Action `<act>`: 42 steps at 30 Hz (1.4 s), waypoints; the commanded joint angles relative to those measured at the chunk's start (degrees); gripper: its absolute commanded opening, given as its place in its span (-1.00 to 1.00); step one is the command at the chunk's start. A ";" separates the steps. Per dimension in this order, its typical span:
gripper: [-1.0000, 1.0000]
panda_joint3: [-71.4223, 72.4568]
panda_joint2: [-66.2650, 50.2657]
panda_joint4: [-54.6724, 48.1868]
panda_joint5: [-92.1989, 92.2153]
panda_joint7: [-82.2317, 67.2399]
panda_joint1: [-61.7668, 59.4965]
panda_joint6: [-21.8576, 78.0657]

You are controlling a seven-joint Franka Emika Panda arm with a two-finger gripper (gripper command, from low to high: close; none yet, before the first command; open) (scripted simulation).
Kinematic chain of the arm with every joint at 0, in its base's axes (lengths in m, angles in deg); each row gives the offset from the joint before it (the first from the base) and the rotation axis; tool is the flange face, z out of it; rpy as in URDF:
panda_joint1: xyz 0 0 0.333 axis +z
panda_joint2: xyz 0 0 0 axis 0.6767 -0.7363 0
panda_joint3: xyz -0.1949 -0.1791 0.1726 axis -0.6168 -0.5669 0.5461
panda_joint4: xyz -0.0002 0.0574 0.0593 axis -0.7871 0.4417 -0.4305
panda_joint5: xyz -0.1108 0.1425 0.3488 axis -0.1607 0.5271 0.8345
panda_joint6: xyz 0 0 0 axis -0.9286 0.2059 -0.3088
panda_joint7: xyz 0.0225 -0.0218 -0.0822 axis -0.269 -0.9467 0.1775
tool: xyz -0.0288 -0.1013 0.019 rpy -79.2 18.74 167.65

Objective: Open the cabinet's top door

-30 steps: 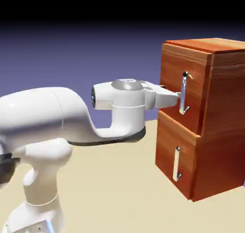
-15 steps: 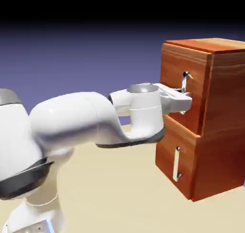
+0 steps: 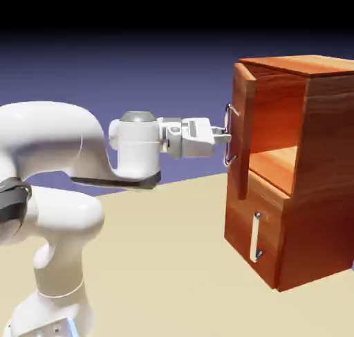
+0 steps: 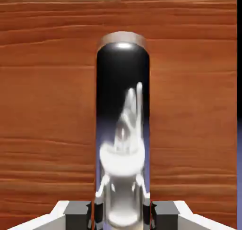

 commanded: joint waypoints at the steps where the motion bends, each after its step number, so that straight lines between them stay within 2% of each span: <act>1: -1.00 1.68 -0.61 0.28 2.31 0.40 0.64 2.56; 9: -1.00 14.22 -10.19 -1.87 21.79 6.18 6.92 21.39; 12: -1.00 20.43 -13.56 -3.23 27.54 9.27 3.83 22.14; 23: -1.00 35.87 -13.94 -3.87 30.75 14.63 -18.99 3.88; 42: -1.00 58.55 -6.92 -2.71 33.06 15.09 -58.45 -30.07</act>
